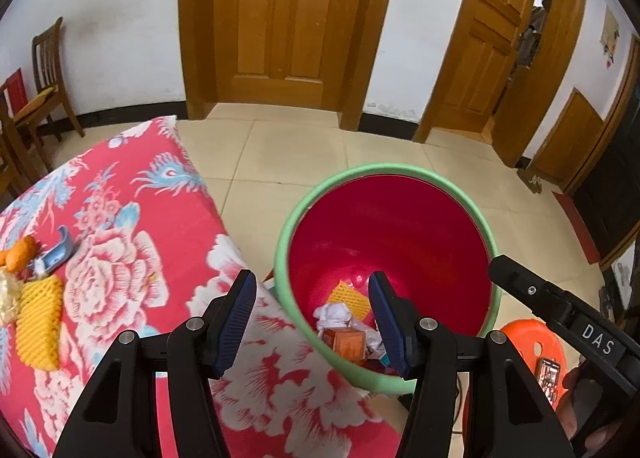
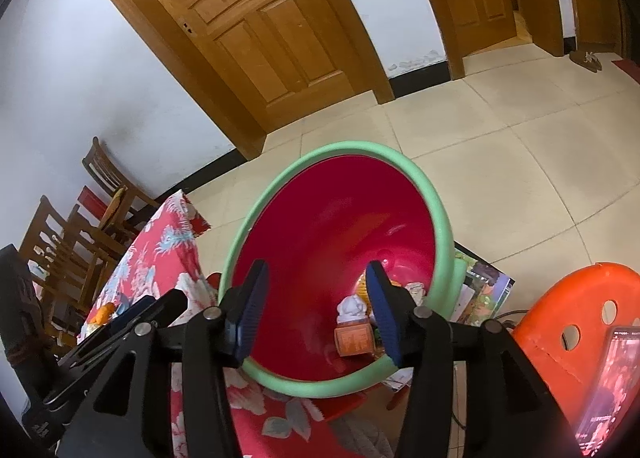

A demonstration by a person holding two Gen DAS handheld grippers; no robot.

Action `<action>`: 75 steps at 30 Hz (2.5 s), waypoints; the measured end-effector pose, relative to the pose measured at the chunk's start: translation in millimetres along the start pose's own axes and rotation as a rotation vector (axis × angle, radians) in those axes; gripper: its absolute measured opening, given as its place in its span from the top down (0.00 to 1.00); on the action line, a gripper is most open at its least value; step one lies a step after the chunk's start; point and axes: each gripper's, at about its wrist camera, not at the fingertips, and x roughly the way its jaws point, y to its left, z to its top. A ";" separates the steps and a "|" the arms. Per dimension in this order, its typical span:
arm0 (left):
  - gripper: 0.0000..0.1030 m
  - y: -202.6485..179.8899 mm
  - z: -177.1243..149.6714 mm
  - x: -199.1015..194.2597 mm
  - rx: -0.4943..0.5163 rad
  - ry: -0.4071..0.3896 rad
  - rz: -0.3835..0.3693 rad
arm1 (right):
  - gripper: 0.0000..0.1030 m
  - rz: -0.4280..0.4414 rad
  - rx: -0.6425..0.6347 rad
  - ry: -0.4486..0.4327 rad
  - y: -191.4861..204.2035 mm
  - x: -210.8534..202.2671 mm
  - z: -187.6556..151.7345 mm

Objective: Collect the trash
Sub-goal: 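Move both open grippers back toward the crumpled paper and yellow net, then grasp the crumpled paper with the left gripper while the right grasps the yellow foam net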

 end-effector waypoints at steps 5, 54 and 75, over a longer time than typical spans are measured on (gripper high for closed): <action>0.42 14.0 -2.1 -13.5 -0.028 -0.014 0.020 | 0.44 0.020 -0.018 0.000 12.5 -4.9 -2.7; 0.41 239.3 -43.2 -76.0 -0.394 -0.097 0.316 | 0.38 0.109 -0.255 0.129 140.5 15.5 -53.9; 0.63 263.5 -55.8 -62.7 -0.488 -0.099 0.276 | 0.38 0.102 -0.284 0.160 153.9 27.5 -62.1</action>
